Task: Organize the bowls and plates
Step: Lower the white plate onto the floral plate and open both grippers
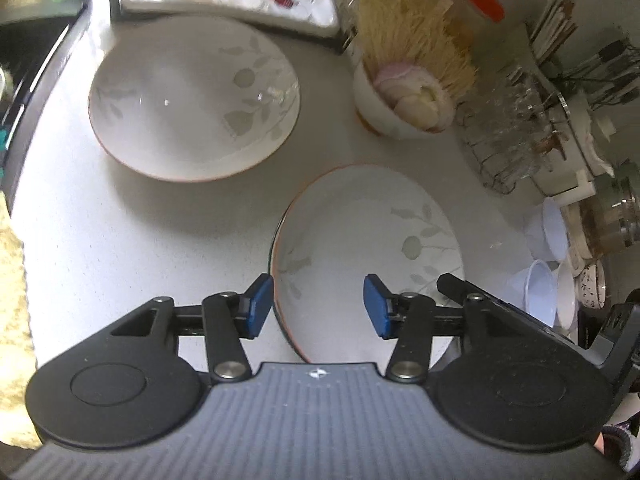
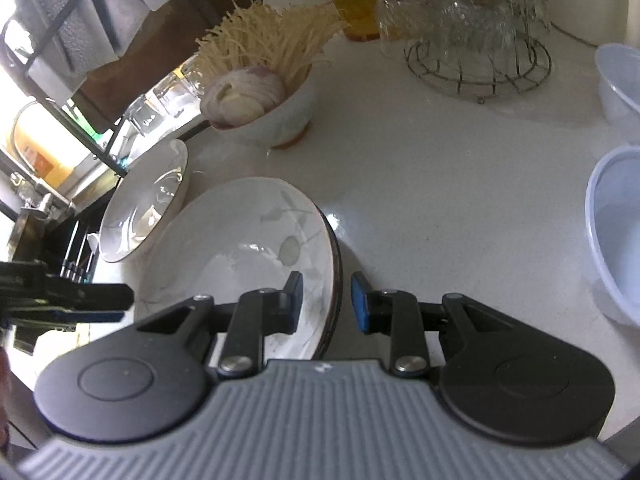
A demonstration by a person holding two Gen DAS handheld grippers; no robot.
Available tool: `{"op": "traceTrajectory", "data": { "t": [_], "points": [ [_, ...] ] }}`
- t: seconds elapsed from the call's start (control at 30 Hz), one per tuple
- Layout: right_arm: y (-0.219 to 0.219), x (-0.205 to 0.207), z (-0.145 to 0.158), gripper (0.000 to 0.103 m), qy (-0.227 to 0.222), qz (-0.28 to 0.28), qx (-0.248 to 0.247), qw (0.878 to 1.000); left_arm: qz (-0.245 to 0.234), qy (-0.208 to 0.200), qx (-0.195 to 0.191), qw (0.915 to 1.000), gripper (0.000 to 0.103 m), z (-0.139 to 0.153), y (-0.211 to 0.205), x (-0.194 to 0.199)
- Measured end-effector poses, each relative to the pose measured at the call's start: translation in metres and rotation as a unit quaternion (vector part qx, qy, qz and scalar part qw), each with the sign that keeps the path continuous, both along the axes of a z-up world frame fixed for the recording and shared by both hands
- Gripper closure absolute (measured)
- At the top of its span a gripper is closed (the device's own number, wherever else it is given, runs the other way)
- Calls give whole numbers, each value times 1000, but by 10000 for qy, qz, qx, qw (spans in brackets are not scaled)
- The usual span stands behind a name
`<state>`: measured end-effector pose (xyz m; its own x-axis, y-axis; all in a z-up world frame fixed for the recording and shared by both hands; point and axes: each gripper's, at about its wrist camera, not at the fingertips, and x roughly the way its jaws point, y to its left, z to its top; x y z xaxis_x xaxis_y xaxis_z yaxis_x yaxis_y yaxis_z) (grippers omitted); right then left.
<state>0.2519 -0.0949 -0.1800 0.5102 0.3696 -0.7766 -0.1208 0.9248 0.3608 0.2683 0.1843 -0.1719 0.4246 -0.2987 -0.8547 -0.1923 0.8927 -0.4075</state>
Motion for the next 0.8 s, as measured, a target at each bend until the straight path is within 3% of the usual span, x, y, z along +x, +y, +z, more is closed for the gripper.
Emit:
{"op": "traceTrajectory", "data": {
  "t": [0.27, 0.57, 0.8],
  "points": [
    [-3, -8, 46, 73, -555, 105, -43, 9984, -133, -568, 288, 9979, 47, 50, -10, -11],
    [-7, -32, 100, 73, -1177, 197, -16, 9928, -298, -1405, 712, 9871, 47, 116, -32, -27],
    [-11, -54, 130, 73, -1615, 160, 33, 9867, -271, -1647, 1082, 9800, 47, 130, -44, -44]
  ]
}}
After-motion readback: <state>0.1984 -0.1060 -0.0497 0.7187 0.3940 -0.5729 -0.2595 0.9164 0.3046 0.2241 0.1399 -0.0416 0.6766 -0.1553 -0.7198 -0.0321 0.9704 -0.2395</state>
